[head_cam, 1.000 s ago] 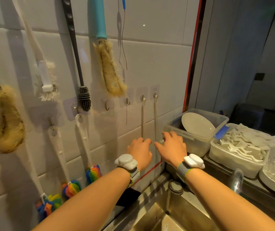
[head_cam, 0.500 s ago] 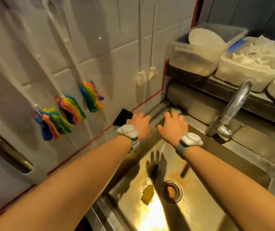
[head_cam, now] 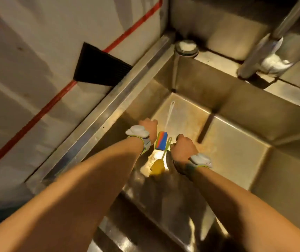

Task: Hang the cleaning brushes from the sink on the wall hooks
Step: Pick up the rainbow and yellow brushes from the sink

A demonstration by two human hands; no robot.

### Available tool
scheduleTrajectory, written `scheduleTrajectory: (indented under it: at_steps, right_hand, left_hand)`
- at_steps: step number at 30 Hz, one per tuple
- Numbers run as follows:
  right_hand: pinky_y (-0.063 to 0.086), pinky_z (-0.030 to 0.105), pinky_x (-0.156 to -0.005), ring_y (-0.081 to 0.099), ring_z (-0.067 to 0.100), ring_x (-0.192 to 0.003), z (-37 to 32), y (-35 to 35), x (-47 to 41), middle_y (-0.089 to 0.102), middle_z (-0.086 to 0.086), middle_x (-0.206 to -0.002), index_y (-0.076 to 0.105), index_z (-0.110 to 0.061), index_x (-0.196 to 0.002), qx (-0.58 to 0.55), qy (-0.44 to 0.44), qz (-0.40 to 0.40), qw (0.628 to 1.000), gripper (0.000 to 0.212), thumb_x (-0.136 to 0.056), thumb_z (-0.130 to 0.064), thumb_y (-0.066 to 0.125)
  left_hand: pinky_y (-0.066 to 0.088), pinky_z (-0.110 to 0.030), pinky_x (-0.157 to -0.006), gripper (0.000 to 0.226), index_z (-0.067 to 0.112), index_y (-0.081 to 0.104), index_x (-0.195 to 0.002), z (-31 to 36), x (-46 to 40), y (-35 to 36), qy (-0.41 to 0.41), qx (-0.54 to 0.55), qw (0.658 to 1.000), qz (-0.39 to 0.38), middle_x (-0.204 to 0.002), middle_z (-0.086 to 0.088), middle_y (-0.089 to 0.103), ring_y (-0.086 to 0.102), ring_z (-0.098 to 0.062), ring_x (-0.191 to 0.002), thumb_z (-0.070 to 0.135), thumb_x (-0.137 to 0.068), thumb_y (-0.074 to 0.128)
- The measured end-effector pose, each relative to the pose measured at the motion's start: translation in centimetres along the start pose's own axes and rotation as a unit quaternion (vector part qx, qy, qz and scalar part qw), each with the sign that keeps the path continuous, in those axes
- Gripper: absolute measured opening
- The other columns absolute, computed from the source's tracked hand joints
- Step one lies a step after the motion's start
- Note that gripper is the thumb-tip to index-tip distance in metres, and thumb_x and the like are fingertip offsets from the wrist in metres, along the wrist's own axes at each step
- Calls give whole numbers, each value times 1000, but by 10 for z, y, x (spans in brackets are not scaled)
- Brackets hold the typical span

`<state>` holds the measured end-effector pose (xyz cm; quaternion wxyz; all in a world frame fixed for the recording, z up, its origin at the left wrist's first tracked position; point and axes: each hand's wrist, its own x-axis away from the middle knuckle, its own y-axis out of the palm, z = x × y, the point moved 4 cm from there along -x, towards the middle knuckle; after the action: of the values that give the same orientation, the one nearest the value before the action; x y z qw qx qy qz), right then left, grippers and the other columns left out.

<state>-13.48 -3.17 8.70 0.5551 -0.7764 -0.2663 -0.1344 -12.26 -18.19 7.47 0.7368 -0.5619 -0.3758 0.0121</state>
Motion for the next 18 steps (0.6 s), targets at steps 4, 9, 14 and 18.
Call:
scheduleTrajectory:
  at_steps: [4,9,14,18]
  right_hand:
    - [45,36,-76,63,36,-103,22,54,-19,67,17,-112,57,-7,-112,-43,22,-43,998,27,-92,-23,50]
    - [47,36,-75,64,36,-104,25,91,-37,68,16,-110,58,-7,-107,-81,31,-69,994,34,-88,-35,57]
    - [42,29,-63,61,22,-74,21,101,-47,61,3,-79,64,-10,-92,-140,54,-56,987,26,-87,-33,54]
    - [38,28,-69,62,23,-84,24,98,-49,61,3,-83,62,-16,-90,-165,67,-33,983,11,-89,-23,54]
  left_hand:
    - [52,-51,-91,34,16,56,-121,14,-48,35,28,-5,1000,-3,-117,-19,60,61,-41,-108,26,-89,55]
    - [53,-40,-79,32,17,55,-110,30,-81,51,33,71,997,18,-98,-11,65,63,-39,-85,36,-85,63]
    - [41,-29,-72,27,8,55,-114,38,-104,56,-17,153,986,60,-104,-14,66,58,-32,-81,12,-88,61]
    - [48,-35,-82,30,5,59,-118,37,-105,54,-48,176,981,61,-115,-18,66,63,-37,-107,5,-88,53]
